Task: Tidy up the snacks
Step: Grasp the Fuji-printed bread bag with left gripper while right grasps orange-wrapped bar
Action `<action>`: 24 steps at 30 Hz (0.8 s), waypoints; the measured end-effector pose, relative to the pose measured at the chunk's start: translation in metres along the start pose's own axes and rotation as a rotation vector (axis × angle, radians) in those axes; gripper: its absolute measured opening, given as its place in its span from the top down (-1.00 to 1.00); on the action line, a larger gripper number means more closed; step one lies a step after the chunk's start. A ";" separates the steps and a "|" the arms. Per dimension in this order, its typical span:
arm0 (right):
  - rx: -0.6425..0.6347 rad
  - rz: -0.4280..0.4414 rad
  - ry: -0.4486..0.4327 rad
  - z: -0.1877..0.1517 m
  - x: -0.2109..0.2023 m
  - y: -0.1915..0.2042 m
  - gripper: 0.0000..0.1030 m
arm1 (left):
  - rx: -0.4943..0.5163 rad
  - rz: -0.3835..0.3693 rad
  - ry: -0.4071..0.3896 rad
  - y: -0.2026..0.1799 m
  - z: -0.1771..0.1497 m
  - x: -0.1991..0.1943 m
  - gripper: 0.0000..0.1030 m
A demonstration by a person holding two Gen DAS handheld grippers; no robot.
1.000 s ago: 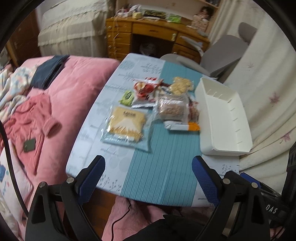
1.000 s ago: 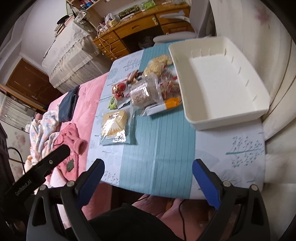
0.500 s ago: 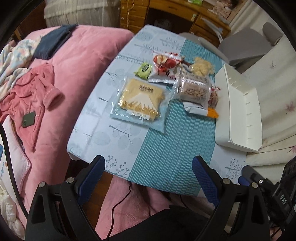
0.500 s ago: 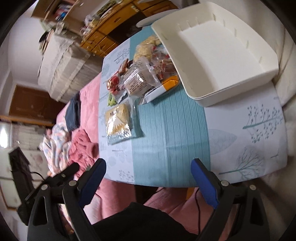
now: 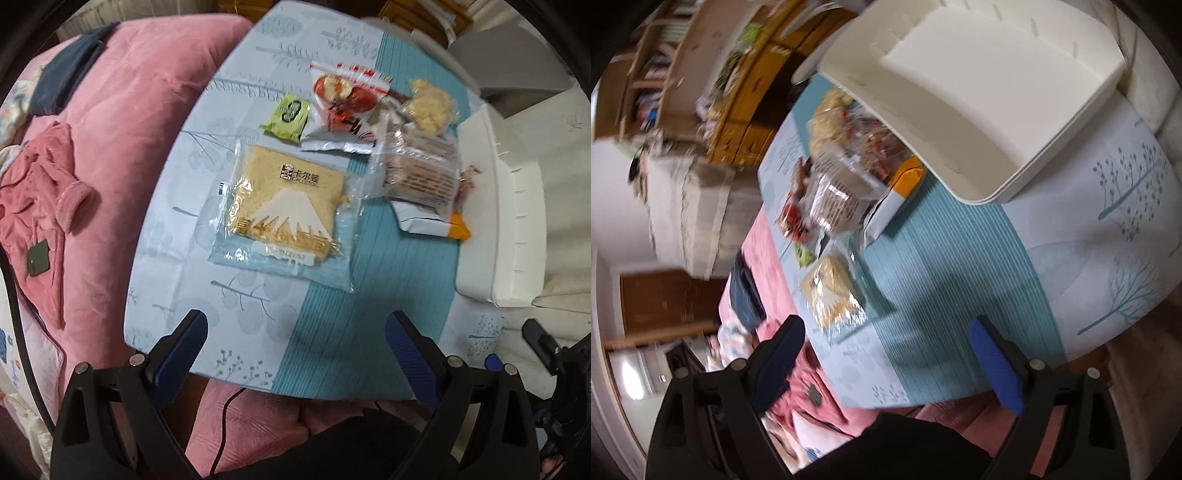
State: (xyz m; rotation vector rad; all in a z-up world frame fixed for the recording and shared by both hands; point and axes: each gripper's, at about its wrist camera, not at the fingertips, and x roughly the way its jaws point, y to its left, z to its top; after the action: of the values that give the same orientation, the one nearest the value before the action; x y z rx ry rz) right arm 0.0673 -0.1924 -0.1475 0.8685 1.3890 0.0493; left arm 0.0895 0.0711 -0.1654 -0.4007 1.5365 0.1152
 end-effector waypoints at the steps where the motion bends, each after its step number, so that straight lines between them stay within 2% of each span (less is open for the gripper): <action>1: 0.029 -0.004 -0.001 0.004 0.006 0.001 -0.77 | 0.010 0.005 0.022 0.001 0.007 0.009 -0.89; 9: 0.107 -0.043 -0.029 0.023 0.047 0.014 -0.74 | 0.053 0.038 0.133 0.006 0.050 0.061 -0.94; 18: 0.169 -0.104 -0.053 0.035 0.096 0.019 -0.59 | 0.088 0.076 0.234 0.009 0.091 0.114 -0.95; 24: 0.184 -0.129 -0.087 0.043 0.121 0.019 -0.43 | 0.098 0.076 0.270 0.013 0.109 0.137 -0.99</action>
State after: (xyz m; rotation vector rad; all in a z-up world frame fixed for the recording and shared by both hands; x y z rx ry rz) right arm 0.1405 -0.1392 -0.2403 0.9200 1.3796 -0.2161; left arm 0.1940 0.0941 -0.3042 -0.2879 1.8162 0.0458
